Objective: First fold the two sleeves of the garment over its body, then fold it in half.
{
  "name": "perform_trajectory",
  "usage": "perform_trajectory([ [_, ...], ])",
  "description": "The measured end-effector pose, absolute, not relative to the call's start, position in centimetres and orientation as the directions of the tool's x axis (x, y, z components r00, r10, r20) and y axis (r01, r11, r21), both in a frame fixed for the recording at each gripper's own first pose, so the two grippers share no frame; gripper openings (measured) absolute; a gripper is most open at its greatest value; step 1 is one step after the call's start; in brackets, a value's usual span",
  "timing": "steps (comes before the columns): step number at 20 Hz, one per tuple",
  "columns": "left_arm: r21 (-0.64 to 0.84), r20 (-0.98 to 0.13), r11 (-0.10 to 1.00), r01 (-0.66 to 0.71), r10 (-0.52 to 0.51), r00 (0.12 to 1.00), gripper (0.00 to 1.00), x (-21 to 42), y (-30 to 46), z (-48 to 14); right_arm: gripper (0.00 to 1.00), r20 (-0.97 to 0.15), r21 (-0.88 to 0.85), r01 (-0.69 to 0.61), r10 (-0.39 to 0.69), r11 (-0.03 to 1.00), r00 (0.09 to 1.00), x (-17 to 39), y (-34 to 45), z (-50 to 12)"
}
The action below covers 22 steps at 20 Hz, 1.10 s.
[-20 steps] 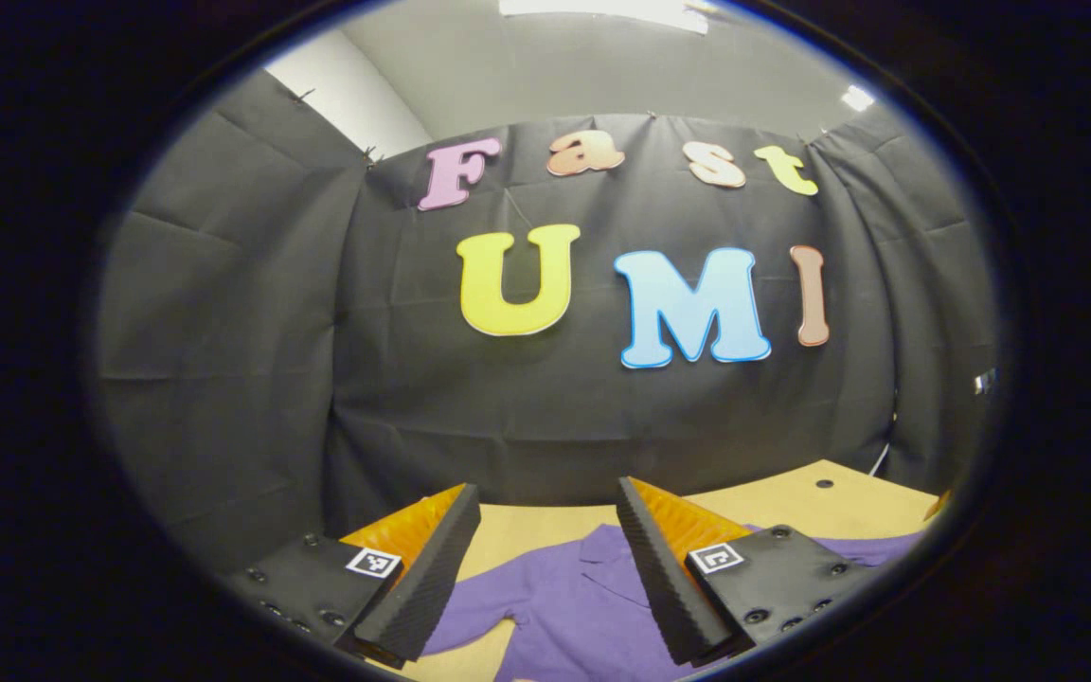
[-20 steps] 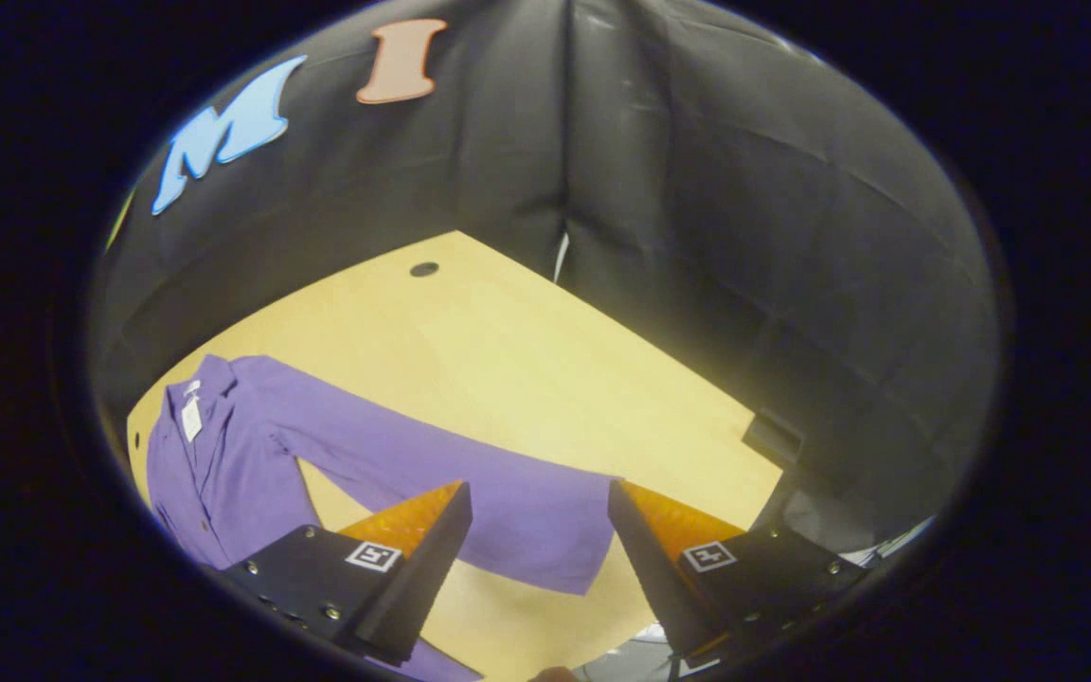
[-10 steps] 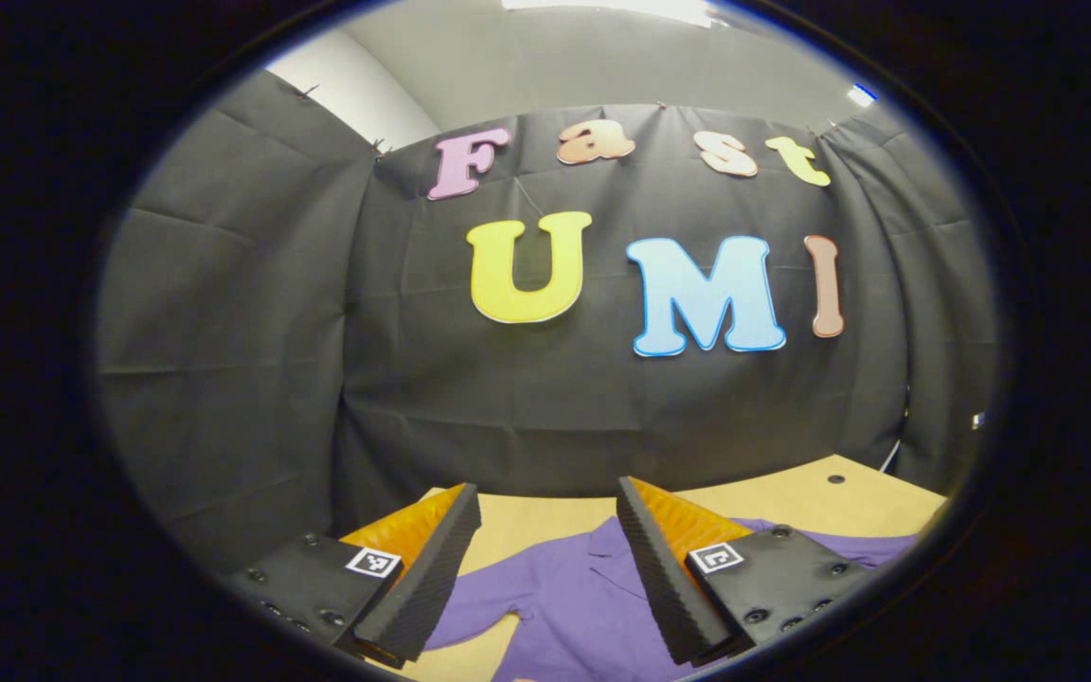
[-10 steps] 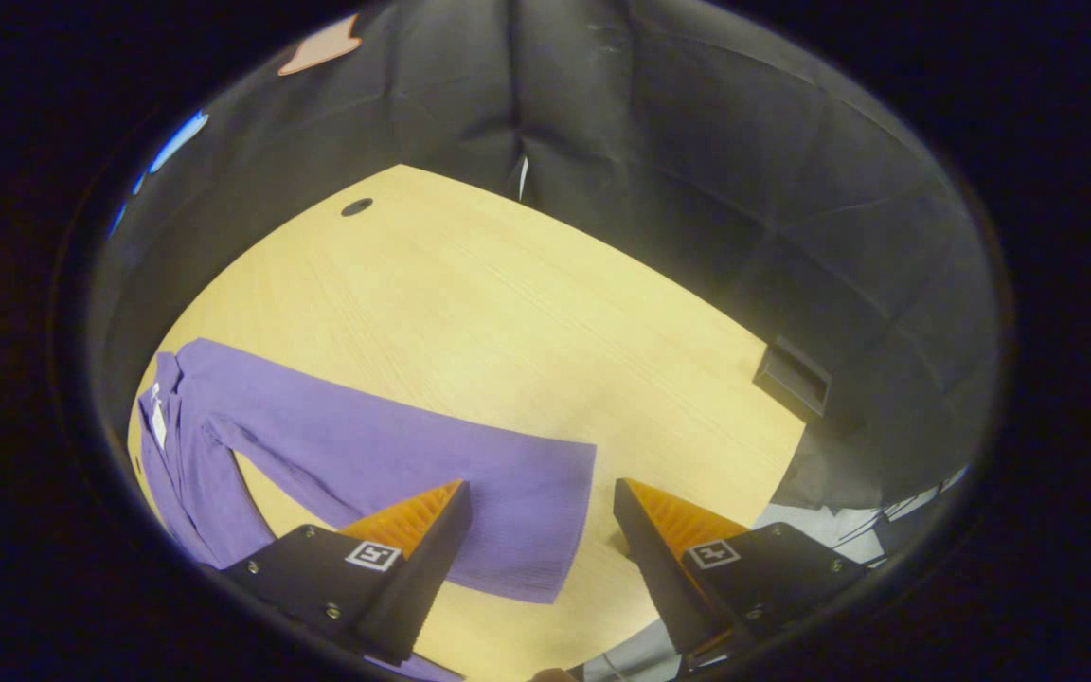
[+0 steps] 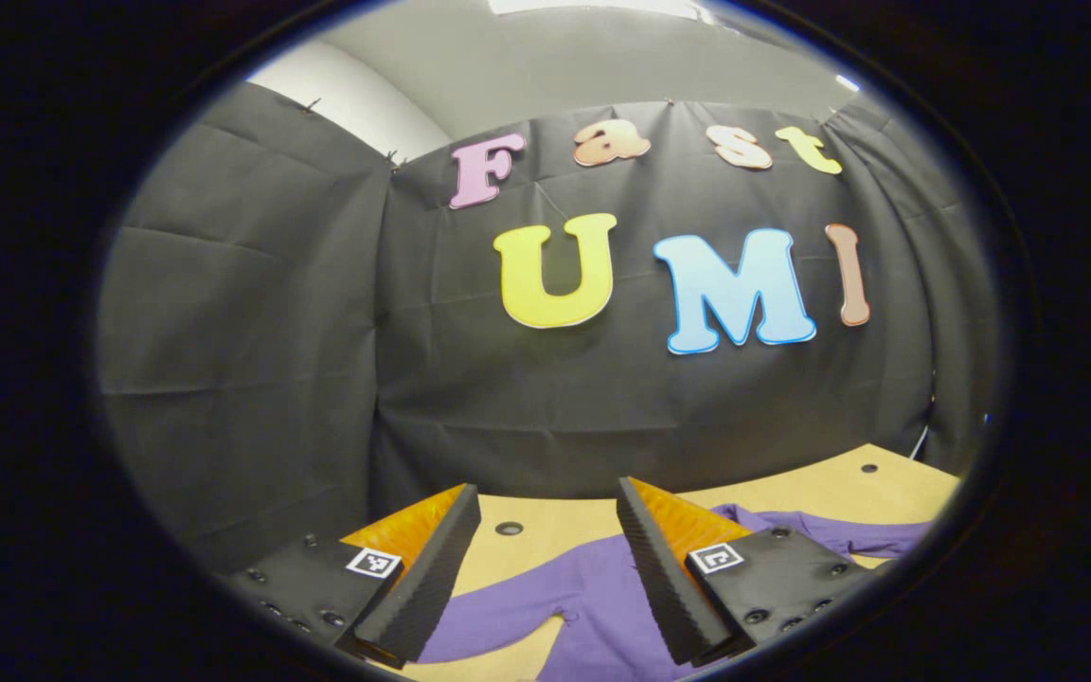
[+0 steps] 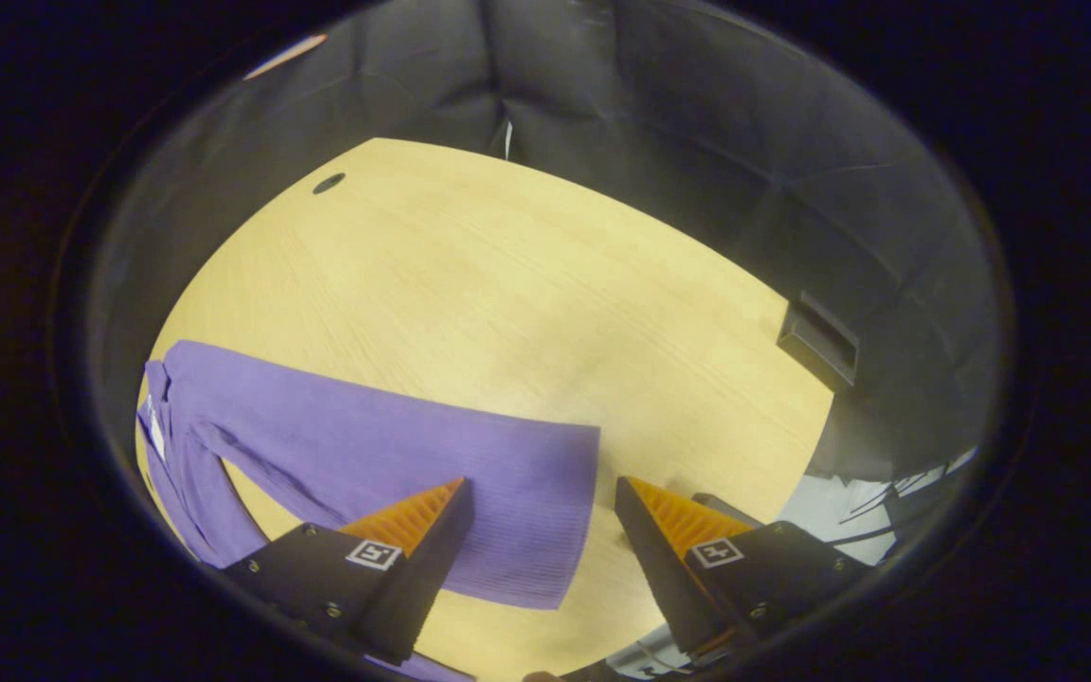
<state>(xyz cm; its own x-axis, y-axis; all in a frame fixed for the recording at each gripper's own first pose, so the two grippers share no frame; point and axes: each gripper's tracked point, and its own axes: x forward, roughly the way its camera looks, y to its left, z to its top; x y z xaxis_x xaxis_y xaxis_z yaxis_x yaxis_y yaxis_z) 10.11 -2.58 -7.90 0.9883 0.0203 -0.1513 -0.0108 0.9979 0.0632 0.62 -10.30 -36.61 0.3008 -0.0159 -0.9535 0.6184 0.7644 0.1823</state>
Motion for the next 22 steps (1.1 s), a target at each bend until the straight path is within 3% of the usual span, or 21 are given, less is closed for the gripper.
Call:
perform_trajectory([
  [4,0.054,-0.13,0.999,0.004,0.003,0.992,0.94,10.1,-2.4,-7.3,0.96,-0.961,0.181,0.6,0.01,0.779,0.277,0.6,-9.5,-36.9],
  [6,0.044,-0.125,0.999,0.015,-0.009,0.992,0.94,10.1,-2.6,-7.3,0.87,-0.957,0.189,0.567,0.022,0.802,0.288,0.7,-9.1,-36.6],
  [7,0.038,-0.126,0.999,0.019,-0.014,0.992,0.94,10.1,-2.5,-7.5,0.7,-0.957,0.189,0.561,0.024,0.806,0.288,0.6,-9.0,-36.5],
  [9,0.024,-0.13,0.999,0.023,-0.019,0.991,0.94,10.1,-2.3,-7.7,0.66,-0.953,0.205,0.546,0.037,0.813,0.302,1.0,-8.8,-36.5],
  [11,0.018,-0.127,1.0,0.022,-0.019,0.992,0.94,9.9,-2.1,-7.7,0.25,-0.953,0.203,0.562,0.031,0.802,0.3,0.9,-8.6,-36.5],
  [12,0.019,-0.123,1.0,0.019,-0.016,0.992,0.94,9.8,-1.8,-7.6,0.25,-0.946,0.213,0.544,0.032,0.812,0.323,1.2,-8.9,-36.2],
  [14,0.024,-0.117,1.0,0.014,-0.011,0.993,0.94,9.7,-1.4,-7.4,0.09,-0.944,0.217,0.545,0.032,0.81,0.328,1.3,-8.3,-36.4],
  [16,0.025,-0.113,1.0,0.01,-0.007,0.994,0.94,9.5,-1.0,-7.2,0.09,-0.939,0.219,0.553,0.019,0.804,0.343,1.5,-8.5,-36.5],
  [19,0.022,-0.111,1.0,0.008,-0.006,0.994,0.94,9.2,-0.6,-6.9,0.02,-0.928,0.227,0.514,0.023,0.827,0.372,1.7,-8.3,-35.7],
  [22,0.017,-0.1,1.0,0.007,-0.005,0.995,0.94,8.9,-0.2,-6.3,0.01,-0.886,0.236,0.46,-0.005,0.856,0.464,3.2,-8.5,-32.1],
])
